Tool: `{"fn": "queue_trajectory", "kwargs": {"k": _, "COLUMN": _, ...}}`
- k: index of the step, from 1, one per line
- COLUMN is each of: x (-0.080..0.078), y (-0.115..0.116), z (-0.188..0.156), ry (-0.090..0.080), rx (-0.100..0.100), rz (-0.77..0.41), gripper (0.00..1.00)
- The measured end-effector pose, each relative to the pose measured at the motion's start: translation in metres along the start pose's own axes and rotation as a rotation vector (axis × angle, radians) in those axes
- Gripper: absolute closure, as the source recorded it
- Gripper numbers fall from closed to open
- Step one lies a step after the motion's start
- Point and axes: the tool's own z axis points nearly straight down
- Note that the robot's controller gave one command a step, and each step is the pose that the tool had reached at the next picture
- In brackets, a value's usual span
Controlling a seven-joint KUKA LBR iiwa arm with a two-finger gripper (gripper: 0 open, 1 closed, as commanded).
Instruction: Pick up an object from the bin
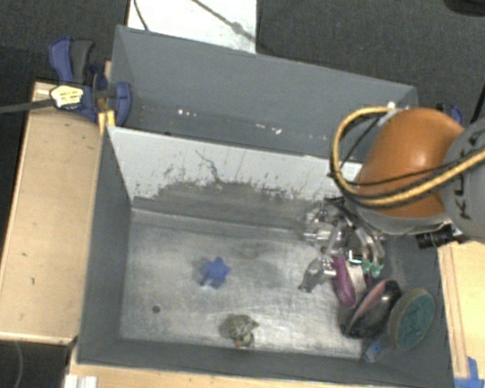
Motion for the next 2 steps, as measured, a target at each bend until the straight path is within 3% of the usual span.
{"fn": "queue_trajectory", "kwargs": {"k": 1, "x": 0.013, "y": 0.070, "z": 0.003, "ry": -0.006, "rx": -0.004, "rz": -0.045, "gripper": 0.00}}
{"fn": "queue_trajectory", "kwargs": {"k": 2, "x": 0.025, "y": 0.129, "z": 0.074, "ry": -0.011, "rx": -0.001, "rz": -0.194, "gripper": 0.00}}
